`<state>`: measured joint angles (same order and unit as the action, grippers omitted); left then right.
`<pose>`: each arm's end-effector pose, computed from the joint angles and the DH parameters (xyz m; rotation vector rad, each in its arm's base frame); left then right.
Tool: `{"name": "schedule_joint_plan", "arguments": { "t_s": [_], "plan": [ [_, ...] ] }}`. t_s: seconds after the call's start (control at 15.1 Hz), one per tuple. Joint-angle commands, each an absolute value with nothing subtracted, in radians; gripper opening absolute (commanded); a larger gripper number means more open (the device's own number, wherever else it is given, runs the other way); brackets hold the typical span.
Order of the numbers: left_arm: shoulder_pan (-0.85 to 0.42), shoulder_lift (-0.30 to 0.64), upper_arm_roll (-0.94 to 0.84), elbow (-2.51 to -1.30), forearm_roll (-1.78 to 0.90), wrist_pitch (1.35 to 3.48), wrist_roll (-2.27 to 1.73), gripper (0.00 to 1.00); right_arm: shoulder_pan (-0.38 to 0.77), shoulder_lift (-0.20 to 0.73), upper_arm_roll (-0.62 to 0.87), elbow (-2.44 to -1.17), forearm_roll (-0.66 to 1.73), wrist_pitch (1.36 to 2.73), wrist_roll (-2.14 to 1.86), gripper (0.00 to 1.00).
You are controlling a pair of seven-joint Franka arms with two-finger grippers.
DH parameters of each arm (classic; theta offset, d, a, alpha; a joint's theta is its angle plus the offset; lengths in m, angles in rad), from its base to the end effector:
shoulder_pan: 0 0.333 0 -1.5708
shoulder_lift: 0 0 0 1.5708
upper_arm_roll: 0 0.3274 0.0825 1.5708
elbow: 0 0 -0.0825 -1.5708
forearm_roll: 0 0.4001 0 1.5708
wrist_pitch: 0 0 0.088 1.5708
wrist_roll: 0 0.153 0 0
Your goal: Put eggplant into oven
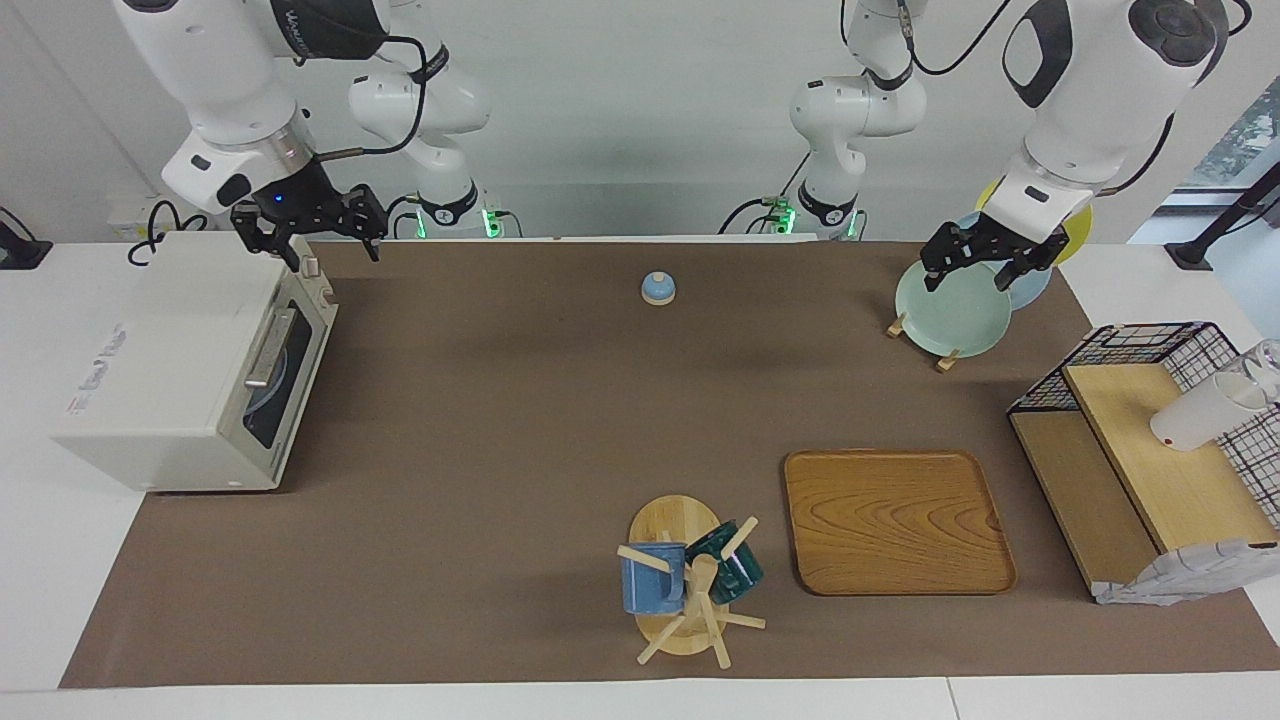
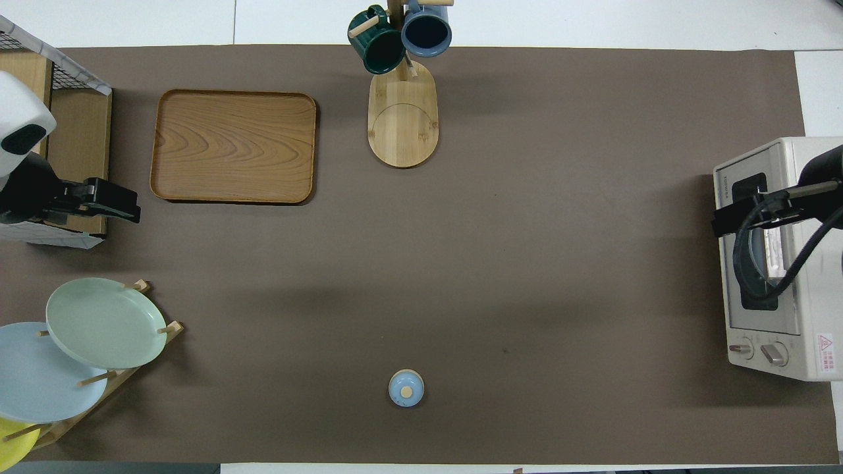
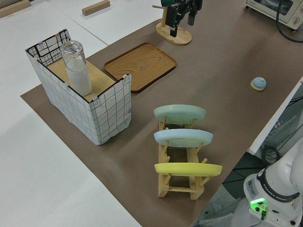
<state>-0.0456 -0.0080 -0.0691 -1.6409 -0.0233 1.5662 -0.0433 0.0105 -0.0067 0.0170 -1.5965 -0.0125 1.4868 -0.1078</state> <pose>0.5578 -0.0680 0.5601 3.1204 -0.1104 -0.1067 0.5535 0.0133 0.5746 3.1218 0.2109 -0.1619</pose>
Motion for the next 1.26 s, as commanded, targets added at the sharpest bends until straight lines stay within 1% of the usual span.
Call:
{"name": "schedule_joint_plan", "arguments": {
  "t_s": [0.0,0.47,0.6,0.93,1.2],
  "plan": [
    [-0.034,-0.028,-0.074,-1.657,-0.034,1.572,-0.048,1.00,0.005,0.003,0.026,-1.566,-0.014,1.471,-0.081,1.00],
    [-0.034,-0.028,-0.074,-1.657,-0.034,1.572,-0.048,1.00,-0.002,-0.005,-0.009,-1.565,-0.009,1.476,-0.057,1.00],
    [-0.034,-0.028,-0.074,-1.657,-0.034,1.572,-0.048,1.00,-0.002,-0.014,-0.011,-1.584,-0.008,1.511,-0.055,1.00],
    [-0.034,-0.028,-0.074,-1.657,-0.034,1.572,-0.046,1.00,0.002,-0.009,-0.006,-1.612,-0.009,1.516,-0.054,1.00],
    [-0.034,-0.028,-0.074,-1.657,-0.034,1.572,-0.046,1.00,0.003,-0.005,-0.002,-1.595,-0.011,1.508,-0.057,1.00]
  ]
}}
